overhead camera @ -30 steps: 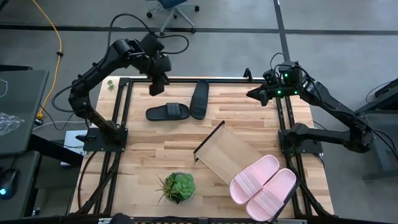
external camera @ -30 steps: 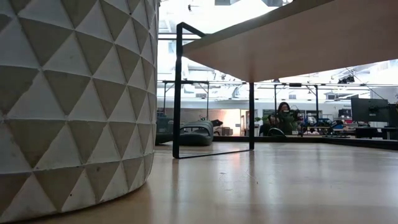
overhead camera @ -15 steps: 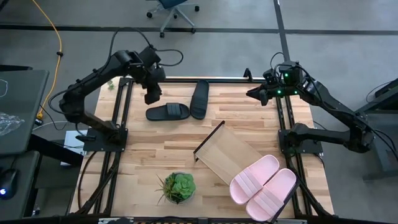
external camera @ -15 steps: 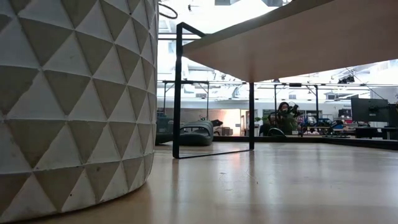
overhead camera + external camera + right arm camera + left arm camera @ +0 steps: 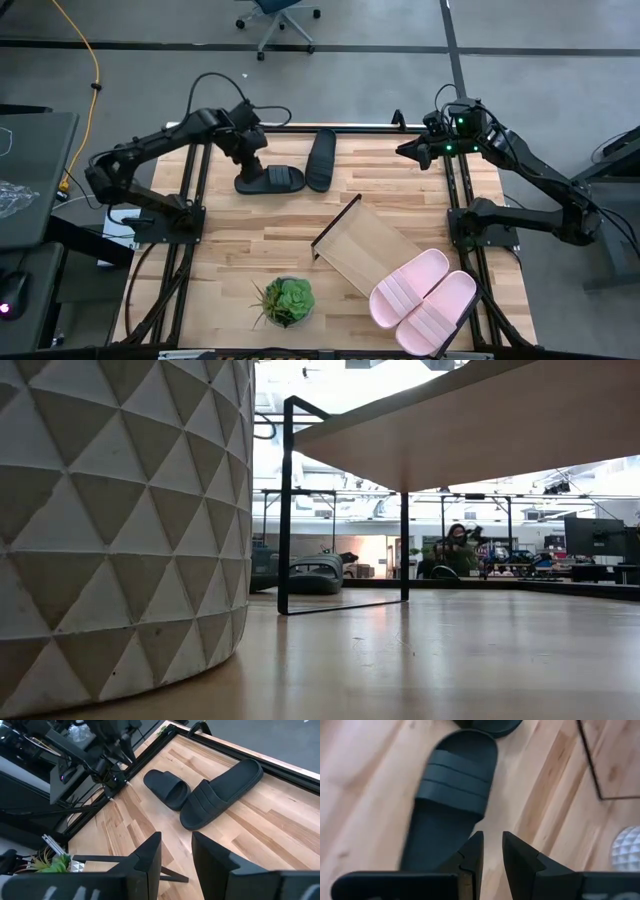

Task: Pick and place slides into the shelf
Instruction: Put the left black slides on the shelf

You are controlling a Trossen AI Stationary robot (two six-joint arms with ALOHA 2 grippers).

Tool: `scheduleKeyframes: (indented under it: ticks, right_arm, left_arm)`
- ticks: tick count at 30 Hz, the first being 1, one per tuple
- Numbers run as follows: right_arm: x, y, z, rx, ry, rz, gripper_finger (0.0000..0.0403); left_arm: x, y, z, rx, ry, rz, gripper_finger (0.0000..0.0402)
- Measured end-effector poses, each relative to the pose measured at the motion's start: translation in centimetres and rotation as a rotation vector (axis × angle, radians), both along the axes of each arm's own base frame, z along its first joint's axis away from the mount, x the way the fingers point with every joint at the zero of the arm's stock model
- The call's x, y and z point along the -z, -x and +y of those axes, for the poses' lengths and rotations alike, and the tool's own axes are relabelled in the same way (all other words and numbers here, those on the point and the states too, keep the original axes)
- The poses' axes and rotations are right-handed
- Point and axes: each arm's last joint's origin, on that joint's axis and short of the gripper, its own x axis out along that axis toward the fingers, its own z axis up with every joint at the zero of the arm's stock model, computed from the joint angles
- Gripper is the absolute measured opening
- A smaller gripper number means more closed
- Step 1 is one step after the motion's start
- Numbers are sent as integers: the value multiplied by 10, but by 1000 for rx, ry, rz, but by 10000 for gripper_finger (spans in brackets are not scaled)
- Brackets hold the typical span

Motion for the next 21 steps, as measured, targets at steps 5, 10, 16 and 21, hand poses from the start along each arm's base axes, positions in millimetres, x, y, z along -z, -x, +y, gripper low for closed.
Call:
scheduleKeyframes:
  ticks: [5,10,16,21]
  right_arm:
    - [0,0,0,-8,-4,-3,99]
    - [0,0,0,-9,-4,-3,99]
    - [0,0,0,-12,0,-2,99]
    - [0,0,1,-26,-3,-7,99]
  left_arm:
    - [23,-1,-1,-65,69,-41,60]
    - [40,1,-4,-119,115,-48,60]
    - [58,3,-7,-166,168,-73,60]
    - [71,3,-8,-221,202,-103,93]
